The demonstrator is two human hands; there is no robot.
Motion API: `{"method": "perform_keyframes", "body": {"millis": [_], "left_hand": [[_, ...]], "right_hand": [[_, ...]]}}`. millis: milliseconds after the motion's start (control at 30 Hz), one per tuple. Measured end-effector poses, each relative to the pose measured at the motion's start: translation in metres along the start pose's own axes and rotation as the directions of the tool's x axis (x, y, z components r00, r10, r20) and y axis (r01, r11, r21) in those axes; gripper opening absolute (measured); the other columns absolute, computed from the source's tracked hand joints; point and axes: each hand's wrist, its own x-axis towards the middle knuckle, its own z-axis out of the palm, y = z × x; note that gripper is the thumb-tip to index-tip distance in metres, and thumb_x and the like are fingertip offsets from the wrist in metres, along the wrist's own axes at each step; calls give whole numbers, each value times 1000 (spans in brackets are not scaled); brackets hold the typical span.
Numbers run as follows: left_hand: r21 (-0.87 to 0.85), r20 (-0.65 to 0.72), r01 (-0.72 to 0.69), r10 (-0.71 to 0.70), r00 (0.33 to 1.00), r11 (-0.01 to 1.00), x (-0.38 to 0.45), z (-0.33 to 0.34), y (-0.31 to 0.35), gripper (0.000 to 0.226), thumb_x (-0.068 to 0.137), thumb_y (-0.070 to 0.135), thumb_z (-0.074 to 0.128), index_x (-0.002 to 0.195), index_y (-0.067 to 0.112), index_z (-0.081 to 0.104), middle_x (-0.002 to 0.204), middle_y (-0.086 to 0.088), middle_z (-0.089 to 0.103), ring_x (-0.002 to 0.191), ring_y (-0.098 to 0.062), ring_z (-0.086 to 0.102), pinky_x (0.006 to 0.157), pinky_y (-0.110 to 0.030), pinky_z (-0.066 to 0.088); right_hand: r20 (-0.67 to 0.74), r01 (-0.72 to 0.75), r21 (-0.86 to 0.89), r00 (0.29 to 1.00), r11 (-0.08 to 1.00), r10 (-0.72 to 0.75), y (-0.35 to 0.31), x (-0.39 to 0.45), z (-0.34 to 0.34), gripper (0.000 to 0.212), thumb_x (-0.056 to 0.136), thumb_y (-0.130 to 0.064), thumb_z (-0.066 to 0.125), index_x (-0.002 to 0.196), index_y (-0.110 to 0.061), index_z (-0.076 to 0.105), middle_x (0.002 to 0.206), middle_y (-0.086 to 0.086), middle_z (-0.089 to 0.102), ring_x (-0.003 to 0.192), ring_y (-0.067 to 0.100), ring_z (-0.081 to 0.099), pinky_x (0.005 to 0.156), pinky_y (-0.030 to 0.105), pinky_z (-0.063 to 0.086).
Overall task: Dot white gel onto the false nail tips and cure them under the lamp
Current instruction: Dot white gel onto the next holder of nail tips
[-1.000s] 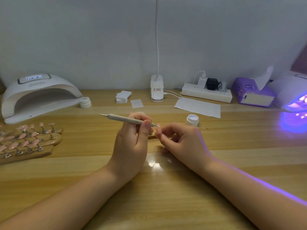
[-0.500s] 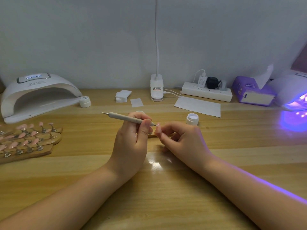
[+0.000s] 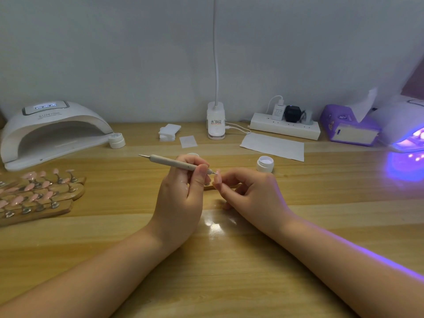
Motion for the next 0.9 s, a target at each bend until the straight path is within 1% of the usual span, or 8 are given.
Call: {"method": "perform_keyframes", "body": {"millis": [200, 267, 367, 467, 567, 667, 900], "left_hand": [[4, 0, -16, 16, 1000, 1000, 0, 0, 0, 8, 94, 21, 46, 92, 26, 52, 80, 0, 62, 75, -7, 61, 69, -17, 50], [-2, -24, -30, 29, 999, 1000, 0, 0, 0, 8, 94, 21, 46, 92, 27, 52, 80, 0, 63, 74, -7, 61, 68, -17, 50], [-12, -70, -54, 53, 996, 998, 0, -2, 1, 9, 95, 22, 47, 93, 29, 52, 80, 2, 63, 74, -6, 63, 68, -17, 51], [-7, -87, -65, 64, 994, 998, 0, -2, 2, 8, 96, 23, 47, 94, 28, 52, 80, 5, 63, 76, -6, 64, 68, -21, 52], [-12, -94, -76, 74, 993, 997, 0, -3, 2, 9, 97, 21, 46, 95, 27, 52, 80, 5, 63, 76, -7, 63, 69, -21, 52], [-20, -89, -63, 61, 994, 998, 0, -2, 2, 10, 96, 20, 46, 94, 27, 52, 80, 5, 62, 76, -6, 63, 69, -19, 51], [-15, -19, -58, 58, 998, 998, 0, -3, 0, 10, 95, 18, 46, 93, 25, 52, 81, 4, 61, 74, -5, 60, 68, -14, 47]], "right_hand": [[2, 14, -12, 1000, 1000, -14, -1, 0, 0, 13, 86, -10, 70, 88, -22, 73, 77, -24, 67, 65, 2, 66, 60, 24, 55], [3, 9, -13, 1000, 1000, -9, -2, 0, -1, 12, 86, -9, 70, 89, -21, 73, 77, -23, 66, 65, 3, 67, 61, 25, 56], [3, 10, -15, 1000, 1000, -10, -3, 0, -2, 13, 85, -8, 70, 90, -19, 74, 78, -25, 65, 67, 0, 66, 62, 27, 56], [4, 6, -13, 1000, 1000, -6, -4, 0, -2, 12, 85, -7, 70, 90, -18, 74, 79, -26, 65, 67, -1, 66, 63, 29, 56], [6, 6, -2, 1000, 1000, -6, -5, 0, -2, 14, 85, -7, 70, 89, -20, 73, 80, -26, 65, 68, -1, 66, 64, 28, 57], [7, 8, 4, 1000, 1000, -8, -6, 0, -2, 15, 85, -7, 70, 90, -22, 72, 81, -26, 65, 68, -2, 66, 64, 27, 57], [0, -7, 15, 1000, 1000, 7, -5, 0, -2, 15, 85, -7, 70, 90, -21, 72, 77, -25, 66, 67, 0, 66, 64, 31, 57]]}}
